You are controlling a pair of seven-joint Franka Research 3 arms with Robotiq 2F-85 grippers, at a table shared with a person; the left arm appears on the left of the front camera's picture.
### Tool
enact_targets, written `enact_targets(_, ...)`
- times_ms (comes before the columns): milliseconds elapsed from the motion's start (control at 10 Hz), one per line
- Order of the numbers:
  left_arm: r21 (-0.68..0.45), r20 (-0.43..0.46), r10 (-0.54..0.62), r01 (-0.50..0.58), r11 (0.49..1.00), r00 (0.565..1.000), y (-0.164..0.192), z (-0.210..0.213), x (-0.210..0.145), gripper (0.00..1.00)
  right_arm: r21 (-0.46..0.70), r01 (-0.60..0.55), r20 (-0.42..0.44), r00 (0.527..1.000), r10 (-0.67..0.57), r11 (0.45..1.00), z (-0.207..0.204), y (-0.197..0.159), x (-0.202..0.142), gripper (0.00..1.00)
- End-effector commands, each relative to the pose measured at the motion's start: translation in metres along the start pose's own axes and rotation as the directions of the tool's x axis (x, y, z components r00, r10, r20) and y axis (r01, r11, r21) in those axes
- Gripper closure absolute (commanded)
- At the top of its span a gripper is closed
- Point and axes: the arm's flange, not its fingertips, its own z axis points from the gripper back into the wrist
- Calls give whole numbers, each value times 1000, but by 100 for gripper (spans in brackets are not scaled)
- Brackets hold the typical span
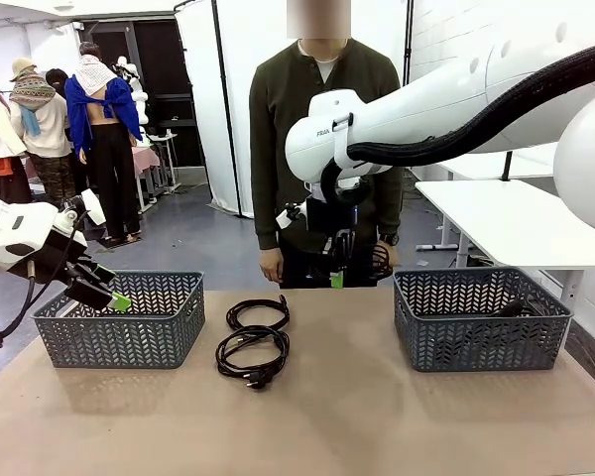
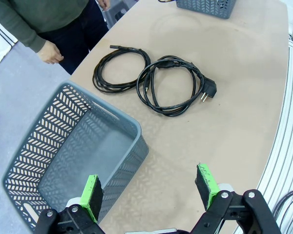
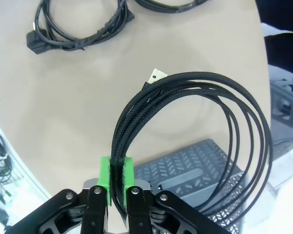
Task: Organize the cables according to human instructions.
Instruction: Pick up a bundle of cables and place it in the basket indicated by the human.
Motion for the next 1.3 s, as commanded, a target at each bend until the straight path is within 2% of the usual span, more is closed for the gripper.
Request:
enact_targets(0,-6,5,-2,3,1000,1000,3,-1,-3,0,-10,-84,6,996,84,996,5,-12,-40,100)
enact_targets(300,-6,5,-2,3,1000,1000,3,-1,-3,0,26,-166,45,985,164,986,18,-28,-89,100)
enact_targets(600,-6,5,-2,3,1000,1000,3,-1,-3,0,47,-253,38,967,251,966,30,-49,-141,100)
enact_targets(900,-6,5,-2,3,1000,1000,3,-1,-3,0,32,-300,28,954,299,953,26,-62,-191,100)
enact_targets(1200,-6,5,-2,3,1000,1000,3,-1,-3,0,-5,-361,50,931,361,933,9,-75,-222,100)
